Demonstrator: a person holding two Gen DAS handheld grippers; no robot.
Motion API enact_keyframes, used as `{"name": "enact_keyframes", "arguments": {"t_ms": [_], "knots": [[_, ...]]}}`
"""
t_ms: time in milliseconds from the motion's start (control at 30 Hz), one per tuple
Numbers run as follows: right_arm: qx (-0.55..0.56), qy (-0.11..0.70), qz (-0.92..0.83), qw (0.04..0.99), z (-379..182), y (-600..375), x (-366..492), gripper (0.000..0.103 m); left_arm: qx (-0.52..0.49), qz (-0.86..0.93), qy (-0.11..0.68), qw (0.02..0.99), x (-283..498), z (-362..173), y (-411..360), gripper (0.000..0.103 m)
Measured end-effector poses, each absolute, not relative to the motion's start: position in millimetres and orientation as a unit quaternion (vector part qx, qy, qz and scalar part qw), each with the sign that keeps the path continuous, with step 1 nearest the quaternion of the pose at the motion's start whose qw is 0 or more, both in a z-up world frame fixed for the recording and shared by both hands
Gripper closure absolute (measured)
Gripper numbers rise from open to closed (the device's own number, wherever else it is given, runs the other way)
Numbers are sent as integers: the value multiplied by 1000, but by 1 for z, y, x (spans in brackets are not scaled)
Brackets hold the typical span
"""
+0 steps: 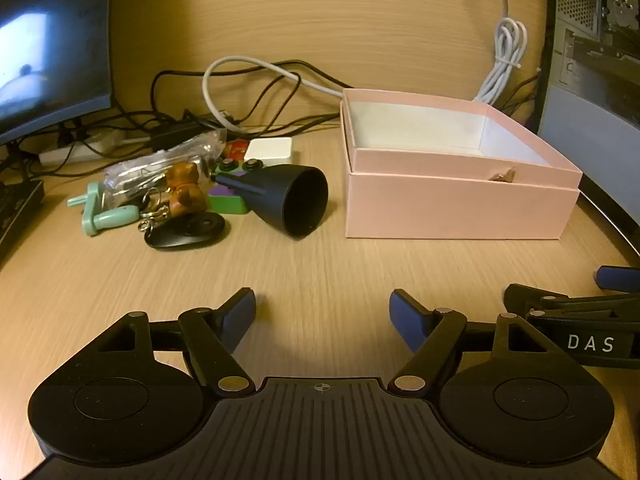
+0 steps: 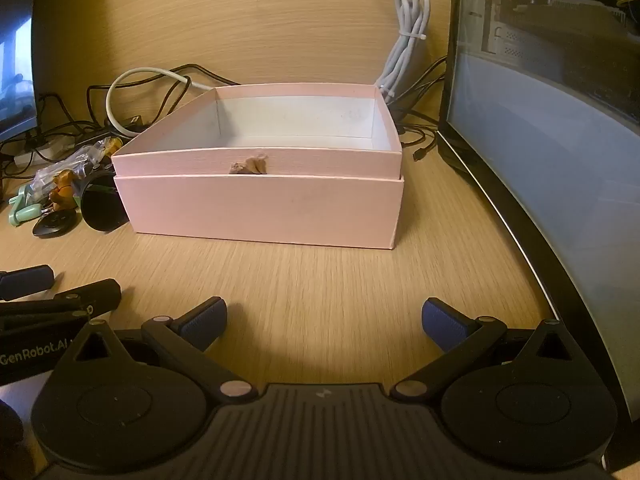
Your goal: Organize rigid objects
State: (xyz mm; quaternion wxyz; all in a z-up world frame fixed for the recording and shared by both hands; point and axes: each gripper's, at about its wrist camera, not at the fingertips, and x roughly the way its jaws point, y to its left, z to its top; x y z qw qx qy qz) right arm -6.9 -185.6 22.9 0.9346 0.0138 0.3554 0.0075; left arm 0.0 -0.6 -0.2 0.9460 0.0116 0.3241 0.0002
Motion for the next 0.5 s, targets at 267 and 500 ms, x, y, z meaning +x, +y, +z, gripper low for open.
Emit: {"name": "enact_keyframes", "arguments": {"t_ms": [267, 500], "knots": [[0, 362, 4, 932, 23, -184, -6, 0, 6, -2, 324, 946, 0, 2, 0, 24], [0, 362, 3, 932, 23, -184, -6, 0, 3, -3, 324, 946, 0, 2, 2, 24]]}}
